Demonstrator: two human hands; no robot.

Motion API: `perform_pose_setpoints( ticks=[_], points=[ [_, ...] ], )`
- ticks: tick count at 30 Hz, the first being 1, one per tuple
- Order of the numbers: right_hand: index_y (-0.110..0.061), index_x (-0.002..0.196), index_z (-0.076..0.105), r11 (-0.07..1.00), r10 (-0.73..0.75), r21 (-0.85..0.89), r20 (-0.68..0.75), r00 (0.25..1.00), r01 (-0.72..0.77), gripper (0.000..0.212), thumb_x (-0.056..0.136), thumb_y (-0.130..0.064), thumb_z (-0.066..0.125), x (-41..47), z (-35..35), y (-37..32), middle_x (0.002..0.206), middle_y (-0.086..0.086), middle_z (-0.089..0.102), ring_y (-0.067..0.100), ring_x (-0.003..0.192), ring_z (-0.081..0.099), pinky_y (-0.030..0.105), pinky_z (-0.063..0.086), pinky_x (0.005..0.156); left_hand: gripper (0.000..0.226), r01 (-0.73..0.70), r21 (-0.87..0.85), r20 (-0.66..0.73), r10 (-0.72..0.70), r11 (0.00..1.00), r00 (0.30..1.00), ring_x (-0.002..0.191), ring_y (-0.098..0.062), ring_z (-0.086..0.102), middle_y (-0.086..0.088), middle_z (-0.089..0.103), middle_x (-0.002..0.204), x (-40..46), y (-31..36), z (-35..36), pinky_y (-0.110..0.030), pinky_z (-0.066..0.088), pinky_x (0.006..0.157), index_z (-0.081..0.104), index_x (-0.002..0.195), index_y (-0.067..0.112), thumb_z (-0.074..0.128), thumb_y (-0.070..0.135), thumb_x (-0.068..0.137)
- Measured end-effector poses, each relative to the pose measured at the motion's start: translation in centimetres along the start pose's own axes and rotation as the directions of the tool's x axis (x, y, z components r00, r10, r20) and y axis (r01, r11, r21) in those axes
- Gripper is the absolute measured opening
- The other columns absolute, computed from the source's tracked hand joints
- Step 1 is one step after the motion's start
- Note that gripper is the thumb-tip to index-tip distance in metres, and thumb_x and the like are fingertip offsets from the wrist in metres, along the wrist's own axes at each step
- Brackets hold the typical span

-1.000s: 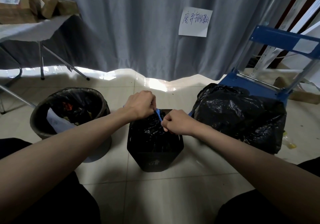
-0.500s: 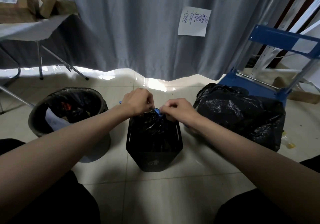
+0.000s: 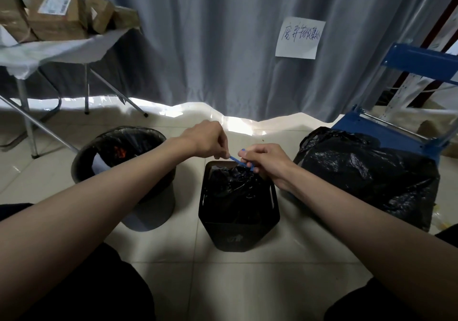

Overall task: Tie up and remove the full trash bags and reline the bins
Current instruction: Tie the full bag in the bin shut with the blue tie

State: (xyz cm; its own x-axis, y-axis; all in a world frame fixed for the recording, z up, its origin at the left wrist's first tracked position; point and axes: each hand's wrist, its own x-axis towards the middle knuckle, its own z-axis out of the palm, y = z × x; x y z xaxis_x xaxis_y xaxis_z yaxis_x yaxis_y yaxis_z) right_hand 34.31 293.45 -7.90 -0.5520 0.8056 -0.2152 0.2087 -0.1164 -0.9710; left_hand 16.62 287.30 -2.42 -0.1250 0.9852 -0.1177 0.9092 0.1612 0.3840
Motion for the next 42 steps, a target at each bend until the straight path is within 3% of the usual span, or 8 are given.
perform_pose_setpoints(
  ticks=[6,9,15,19,22,26,33,42],
  points=[
    [-0.003,0.084,0.078,0.987,-0.006,-0.162,0.092,0.996,0.021,0.011,0.086,-0.007,0.068,-0.4,0.3,-0.7,0.073,0.022,0.061,0.011,0.060,0.047,0.019,0.038,0.049,0.014,0.034,-0.174,-0.119,-0.056,0.984,0.991,0.073,-0.008,0.065,0.006,0.072,0.066,0.3,0.5,-1.1,-0.033,0.055,0.074,0.074,0.061,0.025,0.086,0.028,0.066],
    [0.004,0.093,0.076,0.984,-0.001,-0.177,0.108,0.994,0.020,0.020,0.086,-0.014,0.073,-0.9,0.1,-0.9,0.062,0.006,0.052,0.006,0.047,0.041,0.014,0.034,0.044,0.014,0.030,-0.380,-0.151,-0.095,0.924,0.984,0.063,-0.003,0.057,0.001,0.071,0.070,0.5,1.3,-0.5,-0.022,0.046,0.063,0.074,0.063,0.020,0.088,0.021,0.064],
    [0.003,0.102,0.072,0.996,0.048,-0.071,0.052,0.997,-0.045,0.024,0.100,-0.010,0.052,-0.7,-0.7,-0.6,0.057,-0.010,0.060,0.000,0.042,0.047,0.011,0.036,0.042,0.047,0.043,-0.726,-0.085,-0.151,0.687,0.985,0.072,-0.016,0.061,-0.011,0.073,0.083,1.3,2.3,0.6,-0.028,0.042,0.069,0.060,0.106,0.008,0.087,0.010,0.067],
    [0.005,0.105,0.068,0.996,0.065,0.055,0.058,0.996,-0.068,0.022,0.101,-0.009,0.050,-0.7,-1.0,-0.5,0.083,0.003,0.065,0.006,0.055,0.053,0.015,0.043,0.050,0.031,0.022,-0.609,0.030,-0.005,0.793,1.000,0.073,-0.012,0.063,-0.011,0.075,0.087,1.5,1.8,1.6,-0.029,0.043,0.072,0.067,0.105,0.004,0.074,-0.005,0.076],
    [0.001,0.097,0.067,0.991,0.088,0.099,0.069,0.994,-0.095,0.020,0.102,-0.007,0.049,-0.6,-1.3,-0.4,0.081,0.008,0.060,0.009,0.062,0.053,0.019,0.044,0.056,0.026,-0.057,-0.527,0.024,0.082,0.848,0.996,0.072,-0.011,0.065,-0.012,0.075,0.086,1.5,1.8,2.2,-0.026,0.052,0.080,0.075,0.091,0.009,0.078,-0.006,0.070],
    [0.000,0.098,0.067,0.989,0.099,0.106,0.076,0.992,-0.107,0.021,0.101,-0.005,0.047,-0.5,-1.6,-0.3,0.086,0.011,0.061,0.010,0.063,0.056,0.018,0.046,0.056,0.030,-0.153,-0.404,-0.078,0.133,0.902,0.988,0.054,0.004,0.057,-0.004,0.072,0.075,1.5,2.4,2.6,-0.010,0.044,0.060,0.067,0.067,0.022,0.084,-0.001,0.063],
    [0.000,0.097,0.071,0.994,0.111,-0.030,0.047,0.993,-0.110,0.018,0.098,-0.012,0.058,-0.7,-1.4,0.0,0.078,0.010,0.067,0.009,0.063,0.061,0.015,0.051,0.056,0.020,-0.217,-0.129,-0.078,0.208,0.968,0.975,0.062,-0.007,0.060,0.013,0.062,0.059,1.2,2.4,3.2,-0.024,0.047,0.064,0.066,0.067,0.022,0.084,0.014,0.068],
    [0.003,0.087,0.069,0.969,0.092,0.235,-0.060,0.994,-0.076,0.008,0.085,0.010,0.067,-1.2,-1.7,-0.3,0.082,0.014,0.071,0.021,0.069,0.071,0.021,0.060,0.070,0.009,-0.106,-0.244,-0.015,0.105,0.964,0.994,0.047,0.004,0.054,0.004,0.066,0.063,1.1,1.5,3.2,-0.008,0.042,0.051,0.071,0.072,0.013,0.079,0.010,0.074]
  ],
)
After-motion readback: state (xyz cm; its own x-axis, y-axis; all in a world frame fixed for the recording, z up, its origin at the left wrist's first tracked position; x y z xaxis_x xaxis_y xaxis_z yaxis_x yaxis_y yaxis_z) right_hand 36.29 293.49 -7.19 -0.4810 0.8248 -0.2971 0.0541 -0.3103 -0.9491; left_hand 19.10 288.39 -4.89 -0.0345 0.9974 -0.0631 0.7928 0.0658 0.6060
